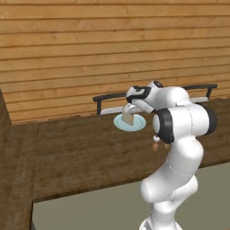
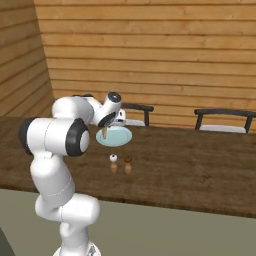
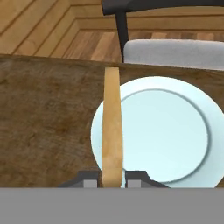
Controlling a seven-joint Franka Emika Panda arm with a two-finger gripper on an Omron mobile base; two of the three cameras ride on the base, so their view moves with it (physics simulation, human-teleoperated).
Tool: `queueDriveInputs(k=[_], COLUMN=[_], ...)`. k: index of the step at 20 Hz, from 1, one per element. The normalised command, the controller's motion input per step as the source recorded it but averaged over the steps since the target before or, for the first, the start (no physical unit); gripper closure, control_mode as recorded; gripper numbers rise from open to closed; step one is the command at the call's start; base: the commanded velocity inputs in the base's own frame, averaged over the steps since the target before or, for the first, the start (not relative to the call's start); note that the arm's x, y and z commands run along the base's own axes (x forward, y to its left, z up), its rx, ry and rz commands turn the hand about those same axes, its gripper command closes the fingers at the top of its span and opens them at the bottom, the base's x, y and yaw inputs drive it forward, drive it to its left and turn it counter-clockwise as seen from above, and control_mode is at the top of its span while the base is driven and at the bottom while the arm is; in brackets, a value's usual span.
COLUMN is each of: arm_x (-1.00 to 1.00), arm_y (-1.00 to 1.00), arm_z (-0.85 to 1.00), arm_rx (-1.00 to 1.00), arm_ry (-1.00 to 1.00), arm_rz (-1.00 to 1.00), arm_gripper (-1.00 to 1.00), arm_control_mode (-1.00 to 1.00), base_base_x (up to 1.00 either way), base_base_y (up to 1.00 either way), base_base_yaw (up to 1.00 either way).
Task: Start the toaster. Once the lever pops up, take the bread to the plate on the dining counter.
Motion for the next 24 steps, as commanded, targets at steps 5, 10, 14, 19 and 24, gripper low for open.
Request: queueDriveInputs(k=[5, 10, 14, 19, 24], arm_x=[0.00, 0.00, 0.03, 0.01, 0.00], arm_y=[0.00, 0.00, 0.00, 0.00, 0.00], arm_z=[0.00, -0.06, -0.12, -0.25, -0.19], arm_rx=[0.06, 0.08, 0.07, 0.01, 0.00], arm_ry=[0.09, 0.05, 0.00, 0.00, 0.00], arm_rz=[0.00, 0.00, 0.00, 0.00, 0.00], arm_gripper=[1.00, 1.00, 1.00, 1.00, 1.00], arm_control_mode=[-1.00, -1.00, -1.00, -1.00, -1.00], base_base_x=[0.00, 0.00, 0.00, 0.00, 0.00], base_base_y=[0.00, 0.00, 0.00, 0.00, 0.00], base_base_yaw=[0.00, 0.00, 0.00, 0.00, 0.00])
